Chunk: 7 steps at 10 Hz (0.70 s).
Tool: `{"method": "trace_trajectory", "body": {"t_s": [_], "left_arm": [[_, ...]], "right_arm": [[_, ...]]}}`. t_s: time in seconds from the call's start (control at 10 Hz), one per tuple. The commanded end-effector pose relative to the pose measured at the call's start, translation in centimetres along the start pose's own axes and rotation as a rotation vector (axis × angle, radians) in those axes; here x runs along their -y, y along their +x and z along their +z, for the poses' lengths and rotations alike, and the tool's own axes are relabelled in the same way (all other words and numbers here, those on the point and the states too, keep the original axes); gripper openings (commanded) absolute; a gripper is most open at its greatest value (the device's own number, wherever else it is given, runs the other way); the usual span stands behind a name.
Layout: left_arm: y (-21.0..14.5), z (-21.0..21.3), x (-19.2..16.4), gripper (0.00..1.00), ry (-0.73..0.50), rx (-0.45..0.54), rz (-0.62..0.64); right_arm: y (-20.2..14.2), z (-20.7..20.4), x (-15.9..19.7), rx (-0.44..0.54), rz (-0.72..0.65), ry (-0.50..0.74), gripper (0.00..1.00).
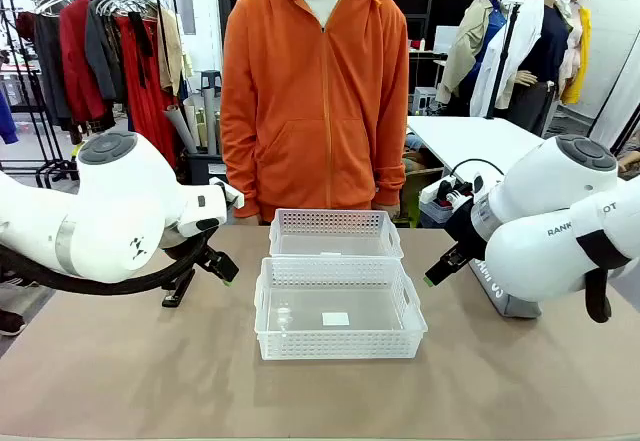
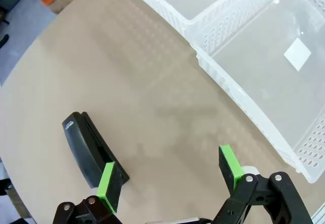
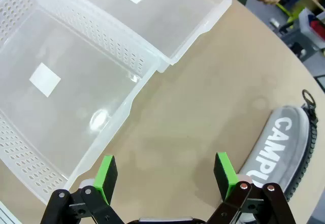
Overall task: Distribute items into two baskets.
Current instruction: Pick up the Pencil pouch that the person points to.
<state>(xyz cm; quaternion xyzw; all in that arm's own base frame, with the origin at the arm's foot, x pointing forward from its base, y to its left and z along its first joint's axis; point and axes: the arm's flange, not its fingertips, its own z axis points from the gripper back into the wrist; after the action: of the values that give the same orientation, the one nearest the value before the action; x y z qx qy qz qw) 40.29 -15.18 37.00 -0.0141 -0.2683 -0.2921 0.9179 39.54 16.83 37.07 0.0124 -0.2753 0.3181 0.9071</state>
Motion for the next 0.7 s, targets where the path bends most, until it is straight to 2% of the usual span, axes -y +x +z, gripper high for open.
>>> {"method": "trace_trajectory", "body": {"t_s": [0.0,0.6], "left_arm": [[0.0,0.02,0.0,1.0,0.0,0.0,0.0],[0.0,0.02,0.0,1.0,0.0,0.0,0.0]], "right_arm": [[0.0,0.01,0.0,0.0,0.0,0.0,1.0],[0.0,0.01,0.0,0.0,0.0,0.0,1.0]]}}
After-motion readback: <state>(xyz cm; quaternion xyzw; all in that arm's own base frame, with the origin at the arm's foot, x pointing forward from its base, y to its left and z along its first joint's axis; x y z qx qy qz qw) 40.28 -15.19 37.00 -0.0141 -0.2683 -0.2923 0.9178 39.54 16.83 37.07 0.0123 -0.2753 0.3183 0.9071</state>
